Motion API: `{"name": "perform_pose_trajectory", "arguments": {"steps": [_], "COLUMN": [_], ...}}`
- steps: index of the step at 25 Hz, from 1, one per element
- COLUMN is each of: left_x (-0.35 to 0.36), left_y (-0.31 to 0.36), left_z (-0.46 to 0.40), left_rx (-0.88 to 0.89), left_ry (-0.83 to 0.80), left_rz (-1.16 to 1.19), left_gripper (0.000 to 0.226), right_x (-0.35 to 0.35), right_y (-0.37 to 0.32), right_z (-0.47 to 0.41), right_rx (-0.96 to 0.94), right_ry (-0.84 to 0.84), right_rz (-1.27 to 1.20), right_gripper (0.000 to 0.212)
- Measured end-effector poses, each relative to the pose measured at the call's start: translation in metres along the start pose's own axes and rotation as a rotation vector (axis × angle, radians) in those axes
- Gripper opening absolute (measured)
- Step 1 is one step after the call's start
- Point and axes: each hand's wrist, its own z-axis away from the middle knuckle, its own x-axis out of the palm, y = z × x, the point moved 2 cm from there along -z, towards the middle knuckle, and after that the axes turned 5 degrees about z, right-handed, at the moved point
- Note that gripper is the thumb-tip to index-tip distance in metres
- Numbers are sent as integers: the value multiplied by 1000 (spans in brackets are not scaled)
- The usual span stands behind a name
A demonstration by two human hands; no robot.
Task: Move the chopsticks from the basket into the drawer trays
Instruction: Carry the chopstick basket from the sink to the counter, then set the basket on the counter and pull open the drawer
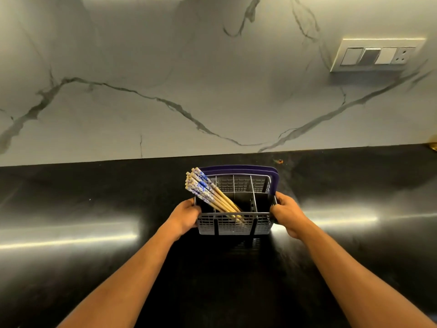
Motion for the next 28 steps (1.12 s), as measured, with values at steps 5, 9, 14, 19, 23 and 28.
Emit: {"name": "perform_pose_trajectory", "arguments": {"steps": [5,9,14,19,23,28], "left_x": [-6,-6,-16,-34,-39,-30], "left_y": [10,9,-12,5,32,42], "left_z": [-20,-24,-25,-15,-1,37], "left_rx": [-25,-24,298,527,571,581], "left_ry": [-26,-12,184,481,547,618], "left_rz": [4,13,-324,-771,-984,-1034], "left_gripper": [24,23,50,74,74,66], "right_x": [0,-1,-8,-26,-39,-53], "right_y": [-11,-11,-5,-10,-25,-40], "right_z": [-16,-23,-11,2,13,40], "right_rx": [-6,-11,-253,-408,-502,-569], "right_ry": [-9,-19,83,216,256,255], "right_rz": [14,32,423,688,824,863], "right_gripper": [36,39,64,85,91,85]}}
